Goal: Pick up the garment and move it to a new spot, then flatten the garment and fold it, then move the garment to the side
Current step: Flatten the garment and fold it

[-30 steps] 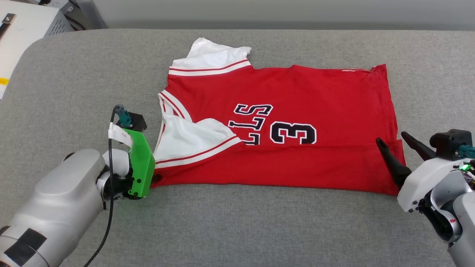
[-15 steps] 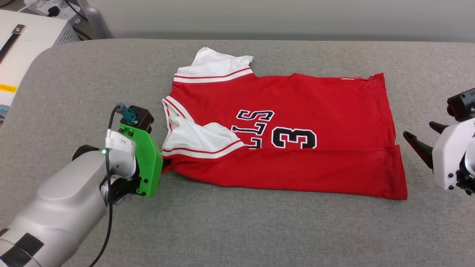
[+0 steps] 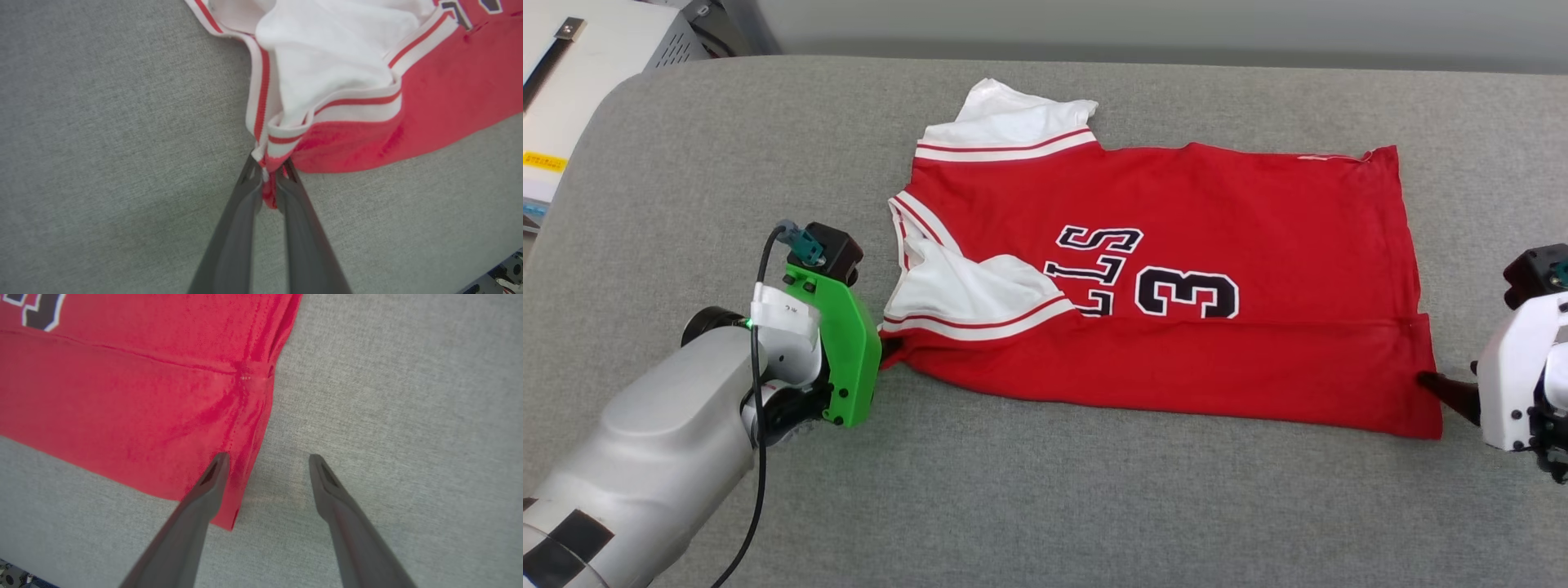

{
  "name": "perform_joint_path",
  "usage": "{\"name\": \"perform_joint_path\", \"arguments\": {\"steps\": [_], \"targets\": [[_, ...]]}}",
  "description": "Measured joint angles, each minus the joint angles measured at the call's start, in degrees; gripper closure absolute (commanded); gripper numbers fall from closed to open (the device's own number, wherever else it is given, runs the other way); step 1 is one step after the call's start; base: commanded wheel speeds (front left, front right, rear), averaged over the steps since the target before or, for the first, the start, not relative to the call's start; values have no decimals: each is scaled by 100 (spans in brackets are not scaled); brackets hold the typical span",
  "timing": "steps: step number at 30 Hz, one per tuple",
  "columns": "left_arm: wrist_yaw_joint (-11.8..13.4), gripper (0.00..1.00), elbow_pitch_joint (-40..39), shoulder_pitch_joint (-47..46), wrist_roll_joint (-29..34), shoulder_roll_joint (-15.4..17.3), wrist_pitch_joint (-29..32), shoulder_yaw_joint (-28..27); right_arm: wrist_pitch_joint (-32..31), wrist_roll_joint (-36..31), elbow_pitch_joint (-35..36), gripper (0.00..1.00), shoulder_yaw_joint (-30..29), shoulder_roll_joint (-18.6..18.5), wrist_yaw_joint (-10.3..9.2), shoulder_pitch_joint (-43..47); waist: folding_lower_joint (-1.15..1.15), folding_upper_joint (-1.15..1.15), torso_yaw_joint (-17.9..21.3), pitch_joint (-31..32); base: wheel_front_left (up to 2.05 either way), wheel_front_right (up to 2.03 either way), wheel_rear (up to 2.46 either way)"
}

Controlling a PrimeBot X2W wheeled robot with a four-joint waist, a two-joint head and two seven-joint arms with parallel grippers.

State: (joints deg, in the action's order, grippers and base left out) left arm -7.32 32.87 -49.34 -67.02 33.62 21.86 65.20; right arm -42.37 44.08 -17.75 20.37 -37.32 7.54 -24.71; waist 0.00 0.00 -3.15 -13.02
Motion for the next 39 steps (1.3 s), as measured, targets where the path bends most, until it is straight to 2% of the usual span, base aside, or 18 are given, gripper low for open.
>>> {"name": "perform_joint_path", "arguments": {"steps": [4, 9, 10, 20, 22, 27, 33, 39], "targets": [[0, 100, 22, -39, 25, -13, -23, 7, 196, -5, -337, 0, 121, 315, -1, 0, 0, 0, -53, -103, 0, 0, 0], [0, 100, 133, -38, 23, -99, -74, 59, 424, 2, -740, 0, 304, 422, -7, -4, 0, 0, -111, -177, 0, 0, 0], [0, 100, 197, -35, 13, -119, -122, 93, 653, 19, -879, 100, 408, 446, -7, -13, 0, 0, -118, -174, 0, 0, 0], [0, 100, 238, 80, -89, -62, -364, 149, 1578, 119, -821, 100, 793, 318, -4, 9, 0, 0, -49, 130, 0, 0, 0], [0, 100, 130, 159, -102, 26, -375, 194, 1692, 143, -691, 100, 836, 249, -2, 94, 0, 0, -34, 224, 0, 0, 0], [3, 100, -421, 497, -101, 476, -527, 289, 2016, 309, -89, 100, 712, -10, -1, 662, 0, 0, 12, 554, 0, 0, 0], [229, 100, -1168, 871, -102, 886, -578, 328, 2035, 309, 397, 100, 370, -209, -1, 1207, 0, 0, 40, 763, 0, 0, 0], [514, 100, -1720, 1202, -219, 1032, -568, 394, 1707, 298, 662, 100, -59, -252, -1, 1547, 0, 0, 60, 711, 0, 0, 0]]}}
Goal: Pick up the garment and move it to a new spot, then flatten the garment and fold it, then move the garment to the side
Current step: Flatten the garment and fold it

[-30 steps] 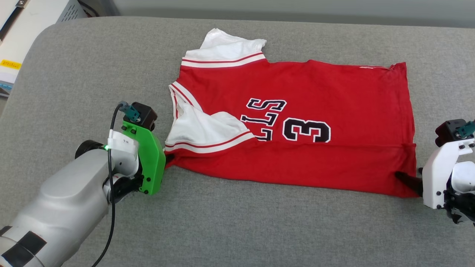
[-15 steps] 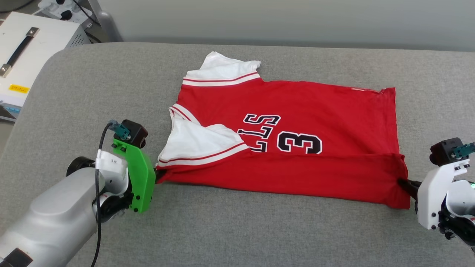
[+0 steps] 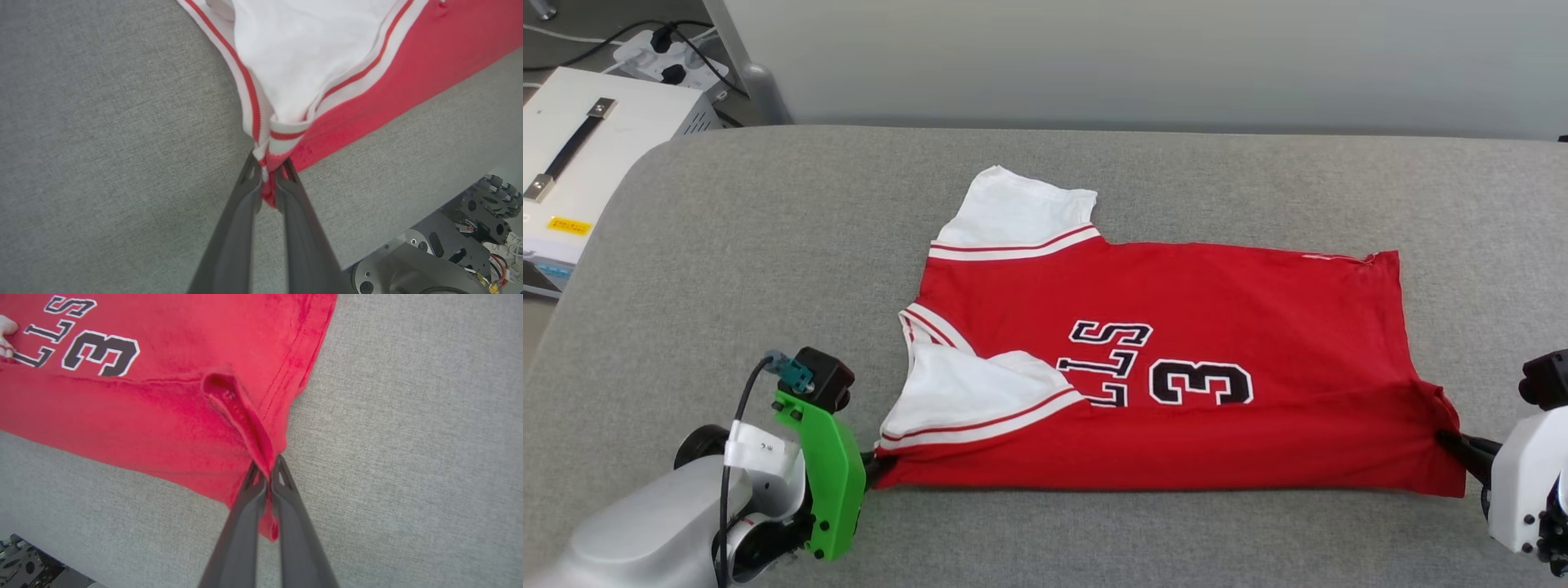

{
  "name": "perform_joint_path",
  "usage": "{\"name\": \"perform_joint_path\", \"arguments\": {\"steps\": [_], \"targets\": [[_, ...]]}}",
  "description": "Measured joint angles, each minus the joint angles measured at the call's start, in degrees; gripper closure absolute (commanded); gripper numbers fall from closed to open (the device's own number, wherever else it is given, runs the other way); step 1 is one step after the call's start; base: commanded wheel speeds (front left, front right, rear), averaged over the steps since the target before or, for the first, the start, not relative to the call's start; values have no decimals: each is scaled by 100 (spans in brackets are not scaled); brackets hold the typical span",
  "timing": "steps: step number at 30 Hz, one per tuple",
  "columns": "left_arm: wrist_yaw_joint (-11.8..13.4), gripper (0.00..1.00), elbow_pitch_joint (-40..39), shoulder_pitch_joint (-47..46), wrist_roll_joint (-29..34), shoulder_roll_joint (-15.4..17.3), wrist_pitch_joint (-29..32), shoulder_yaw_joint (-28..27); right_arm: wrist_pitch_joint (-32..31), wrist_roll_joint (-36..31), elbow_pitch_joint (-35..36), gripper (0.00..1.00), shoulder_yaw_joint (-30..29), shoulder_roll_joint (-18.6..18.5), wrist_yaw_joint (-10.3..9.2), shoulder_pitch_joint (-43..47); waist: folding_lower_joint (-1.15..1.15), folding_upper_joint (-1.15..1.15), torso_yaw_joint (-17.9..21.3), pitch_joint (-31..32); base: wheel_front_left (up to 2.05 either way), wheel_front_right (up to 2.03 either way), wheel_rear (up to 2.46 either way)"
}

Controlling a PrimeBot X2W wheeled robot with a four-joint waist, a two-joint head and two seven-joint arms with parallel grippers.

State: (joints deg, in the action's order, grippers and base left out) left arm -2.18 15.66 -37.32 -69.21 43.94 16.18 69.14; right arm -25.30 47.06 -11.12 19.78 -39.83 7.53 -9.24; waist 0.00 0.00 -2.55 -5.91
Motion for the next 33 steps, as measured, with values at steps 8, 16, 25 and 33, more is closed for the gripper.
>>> {"name": "perform_joint_path", "arguments": {"steps": [8, 16, 25, 33], "targets": [[92, 100, 337, 35, -63, -107, 54, 41, -319, -59, -321, 100, -193, 377, 0, -36, 0, 0, 25, -319, 0, 0, 0], [-47, 0, 927, 41, -116, -401, -180, -46, 60, -260, -730, 0, -175, 643, 1, -152, 0, 0, 8, -425, 0, 0, 0], [-1, 0, 810, -831, 165, 14, -738, -660, 1724, -1110, -147, 0, -1139, 884, 0, -143, 0, 0, 30, -188, 0, 0, 0], [70, 0, 1274, -1934, 321, -159, -881, -1060, 2410, -1983, 711, 0, -1739, 1683, 0, -144, 0, 0, 225, -481, 0, 0, 0]]}}
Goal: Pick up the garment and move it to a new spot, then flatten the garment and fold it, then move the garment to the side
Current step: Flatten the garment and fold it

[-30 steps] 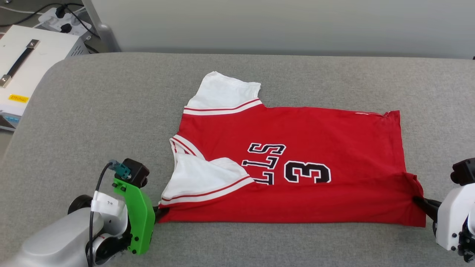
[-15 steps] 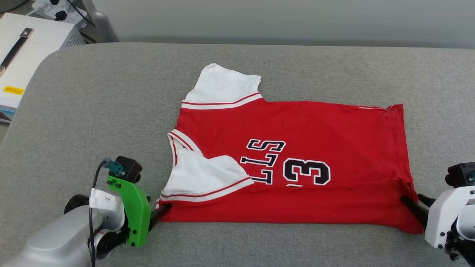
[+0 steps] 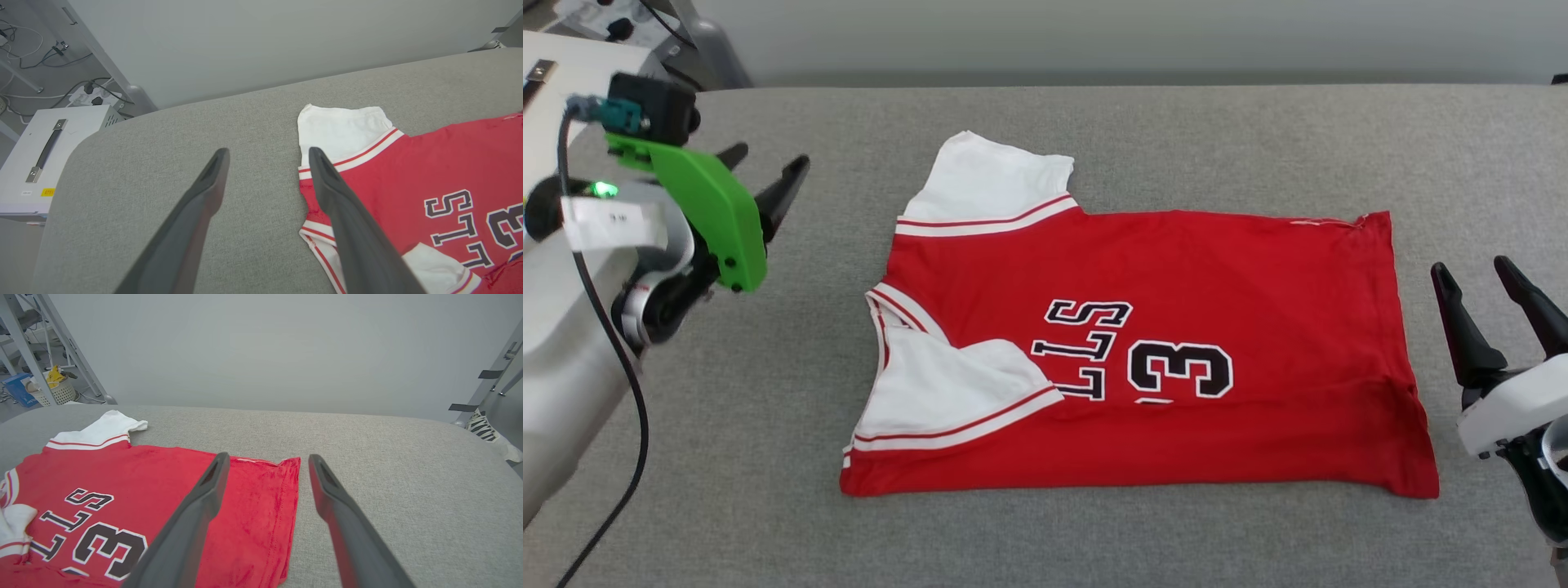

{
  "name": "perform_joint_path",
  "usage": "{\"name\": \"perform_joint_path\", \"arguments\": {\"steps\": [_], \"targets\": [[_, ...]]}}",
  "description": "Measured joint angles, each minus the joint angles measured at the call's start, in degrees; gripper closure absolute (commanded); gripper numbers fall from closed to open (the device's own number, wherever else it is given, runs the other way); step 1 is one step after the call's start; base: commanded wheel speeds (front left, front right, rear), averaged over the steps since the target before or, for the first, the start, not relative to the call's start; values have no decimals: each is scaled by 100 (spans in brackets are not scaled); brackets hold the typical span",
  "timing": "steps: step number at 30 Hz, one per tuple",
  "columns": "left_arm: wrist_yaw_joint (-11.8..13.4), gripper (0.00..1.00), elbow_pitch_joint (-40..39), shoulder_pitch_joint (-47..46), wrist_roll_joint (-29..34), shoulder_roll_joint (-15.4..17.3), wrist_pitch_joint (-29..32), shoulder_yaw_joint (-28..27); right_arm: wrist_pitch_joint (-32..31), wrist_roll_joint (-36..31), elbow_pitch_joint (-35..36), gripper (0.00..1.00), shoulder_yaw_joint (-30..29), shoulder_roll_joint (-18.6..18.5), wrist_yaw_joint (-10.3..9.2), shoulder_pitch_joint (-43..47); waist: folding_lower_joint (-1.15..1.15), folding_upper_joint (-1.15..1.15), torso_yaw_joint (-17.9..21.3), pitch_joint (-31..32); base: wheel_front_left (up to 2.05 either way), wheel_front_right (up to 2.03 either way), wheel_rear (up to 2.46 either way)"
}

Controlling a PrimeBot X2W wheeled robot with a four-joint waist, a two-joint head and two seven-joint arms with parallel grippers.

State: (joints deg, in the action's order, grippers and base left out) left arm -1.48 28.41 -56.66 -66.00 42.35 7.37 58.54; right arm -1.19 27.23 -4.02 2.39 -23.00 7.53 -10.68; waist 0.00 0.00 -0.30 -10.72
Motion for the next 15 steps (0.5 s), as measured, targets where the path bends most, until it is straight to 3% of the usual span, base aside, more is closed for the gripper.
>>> {"name": "perform_joint_path", "arguments": {"steps": [8, 15], "targets": [[-257, 0, 811, -1287, 23, -470, 722, -69, -2, -386, 702, 0, -8, 337, 0, -6, 0, 0, 247, -600, 0, 0, 0], [-475, 0, 1501, -2446, -21, -878, 2127, 143, -157, -584, 1082, 0, 189, 345, 0, -381, 1, 0, 501, -1299, 0, 0, 0]]}}
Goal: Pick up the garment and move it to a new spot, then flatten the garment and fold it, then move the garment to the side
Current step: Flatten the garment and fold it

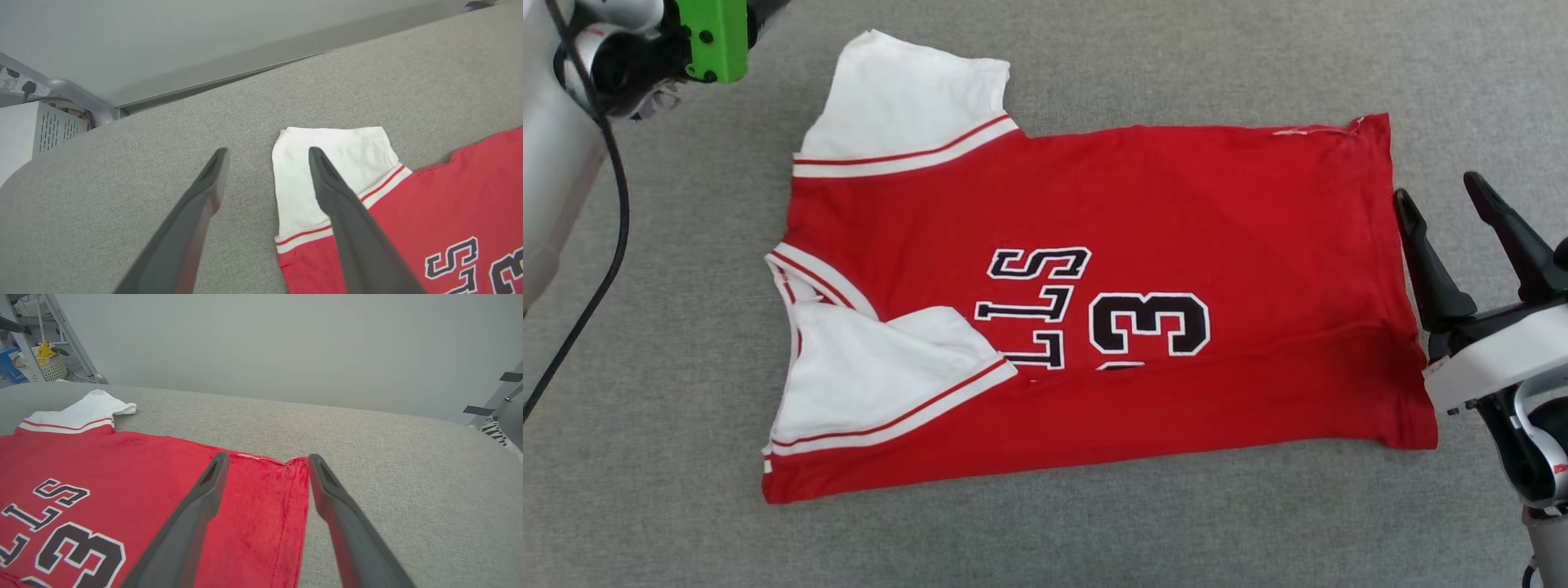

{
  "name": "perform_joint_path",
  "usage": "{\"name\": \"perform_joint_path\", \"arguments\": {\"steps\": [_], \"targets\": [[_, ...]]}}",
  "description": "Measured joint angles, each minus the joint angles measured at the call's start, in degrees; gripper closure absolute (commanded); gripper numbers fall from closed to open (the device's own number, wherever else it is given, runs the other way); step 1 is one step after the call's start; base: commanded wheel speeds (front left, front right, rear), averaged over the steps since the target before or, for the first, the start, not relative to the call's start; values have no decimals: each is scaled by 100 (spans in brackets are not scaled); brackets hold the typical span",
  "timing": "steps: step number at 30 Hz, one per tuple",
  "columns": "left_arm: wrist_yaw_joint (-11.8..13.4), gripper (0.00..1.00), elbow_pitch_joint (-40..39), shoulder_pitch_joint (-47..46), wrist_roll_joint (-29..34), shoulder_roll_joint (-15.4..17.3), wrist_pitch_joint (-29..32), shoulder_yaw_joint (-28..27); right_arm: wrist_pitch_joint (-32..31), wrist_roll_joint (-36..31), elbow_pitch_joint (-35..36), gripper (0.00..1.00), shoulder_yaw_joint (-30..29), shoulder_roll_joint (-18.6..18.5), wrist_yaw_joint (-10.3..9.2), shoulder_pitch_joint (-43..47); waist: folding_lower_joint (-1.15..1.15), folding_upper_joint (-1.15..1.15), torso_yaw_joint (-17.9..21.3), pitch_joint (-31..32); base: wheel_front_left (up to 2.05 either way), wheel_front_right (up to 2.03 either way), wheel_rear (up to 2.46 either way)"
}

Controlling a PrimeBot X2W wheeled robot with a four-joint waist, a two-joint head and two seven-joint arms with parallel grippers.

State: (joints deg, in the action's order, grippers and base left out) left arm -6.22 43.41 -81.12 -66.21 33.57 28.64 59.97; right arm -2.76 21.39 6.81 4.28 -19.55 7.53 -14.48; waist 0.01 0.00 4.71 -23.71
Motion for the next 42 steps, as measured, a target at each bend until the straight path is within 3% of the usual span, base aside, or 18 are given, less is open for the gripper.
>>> {"name": "perform_joint_path", "arguments": {"steps": [7, 17, 18, 19, 26, 32, 36, 42], "targets": [[-68, 0, 522, -530, 16, -254, 980, 327, -62, -52, 101, 0, 168, -12, 0, -269, 0, 0, 264, -619, 0, 0, 0], [-105, 0, 923, -789, 118, -308, 1288, 717, -42, -56, 35, 0, 237, -24, 0, -490, 0, 0, 646, -1252, 0, 0, 0], [-107, 68, 913, -827, 107, -279, 1332, 723, -24, -55, 13, 0, 240, -21, 0, -491, 0, 0, 681, -1286, 0, 0, 0], [-108, 100, 893, -844, 94, -258, 1356, 737, -4, -55, -5, 0, 238, -22, 0, -491, 0, 0, 704, -1308, 0, 0, 0], [-109, 100, 588, -837, 48, -207, 1118, 904, 25, 12, -164, 0, 138, -97, 0, -536, 0, 0, 679, -1268, 0, 0, 0], [-109, 100, 186, -599, -86, -146, 366, 984, -219, 107, -247, 0, 57, -561, 0, -1132, 0, 0, 515, -1002, 0, 0, 0], [-109, 100, -162, -526, -88, -77, -46, 1042, -1022, 405, -426, 0, 293, -987, 0, -1598, 0, 0, 387, -801, 0, 0, 0], [-110, 100, -653, -226, -38, -79, -594, 1200, -2765, 1348, -1021, 0, 1021, -1807, 0, -2460, 0, 0, 83, -519, 0, 0, 0]]}}
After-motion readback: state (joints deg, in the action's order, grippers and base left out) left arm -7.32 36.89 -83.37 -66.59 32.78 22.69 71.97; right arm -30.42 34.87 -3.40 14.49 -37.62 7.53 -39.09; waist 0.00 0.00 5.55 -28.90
